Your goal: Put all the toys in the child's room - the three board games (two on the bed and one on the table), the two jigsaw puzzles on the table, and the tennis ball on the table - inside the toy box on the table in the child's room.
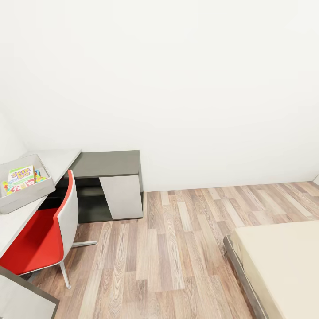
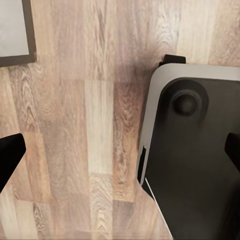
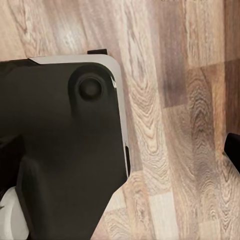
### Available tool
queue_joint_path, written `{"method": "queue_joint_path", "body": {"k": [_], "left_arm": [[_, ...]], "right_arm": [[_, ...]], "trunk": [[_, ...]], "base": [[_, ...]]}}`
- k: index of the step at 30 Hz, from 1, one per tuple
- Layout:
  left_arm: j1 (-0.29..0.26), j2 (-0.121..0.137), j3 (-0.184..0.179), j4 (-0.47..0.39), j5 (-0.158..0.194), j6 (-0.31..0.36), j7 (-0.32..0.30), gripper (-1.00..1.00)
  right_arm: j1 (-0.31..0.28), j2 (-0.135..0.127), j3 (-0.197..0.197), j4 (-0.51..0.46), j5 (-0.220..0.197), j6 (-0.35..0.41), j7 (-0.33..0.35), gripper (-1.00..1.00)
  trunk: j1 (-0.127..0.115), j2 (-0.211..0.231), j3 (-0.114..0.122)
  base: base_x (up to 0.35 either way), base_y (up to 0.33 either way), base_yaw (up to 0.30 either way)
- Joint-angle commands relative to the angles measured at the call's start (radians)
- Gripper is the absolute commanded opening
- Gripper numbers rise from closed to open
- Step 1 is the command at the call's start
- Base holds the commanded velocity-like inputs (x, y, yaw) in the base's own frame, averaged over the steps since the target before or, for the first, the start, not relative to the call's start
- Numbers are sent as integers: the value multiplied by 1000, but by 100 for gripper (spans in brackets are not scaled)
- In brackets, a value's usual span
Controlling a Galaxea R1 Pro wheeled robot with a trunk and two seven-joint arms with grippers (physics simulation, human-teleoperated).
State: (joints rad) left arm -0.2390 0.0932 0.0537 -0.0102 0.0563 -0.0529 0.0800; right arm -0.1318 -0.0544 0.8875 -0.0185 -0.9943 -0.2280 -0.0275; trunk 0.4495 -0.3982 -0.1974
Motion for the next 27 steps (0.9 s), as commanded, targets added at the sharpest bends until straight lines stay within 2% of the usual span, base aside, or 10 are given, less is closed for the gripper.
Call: {"method": "queue_joint_path", "body": {"k": [1, 8, 15, 27], "left_arm": [[1, 0, 5, 1, 5, -4, 0, 100], [12, -1, 4, 1, 2, -4, 1, 100], [25, -4, 4, 1, 1, -3, 1, 100], [31, -4, 5, 1, 2, -7, 0, 100]], "right_arm": [[0, -1, 9, -2, -8, -1, -3, 100], [0, 1, 10, -1, -9, 32, -2, 100], [0, 3, 14, -3, -4, 173, -2, 100], [0, -7, 14, -2, -4, 194, -2, 100]], "trunk": [[0, -2, -2], [0, -2, -2], [0, -2, -2], [0, -2, -2]], "base": [[0, 0, 0], [0, 0, 0], [0, 0, 0], [0, 0, 0]]}}
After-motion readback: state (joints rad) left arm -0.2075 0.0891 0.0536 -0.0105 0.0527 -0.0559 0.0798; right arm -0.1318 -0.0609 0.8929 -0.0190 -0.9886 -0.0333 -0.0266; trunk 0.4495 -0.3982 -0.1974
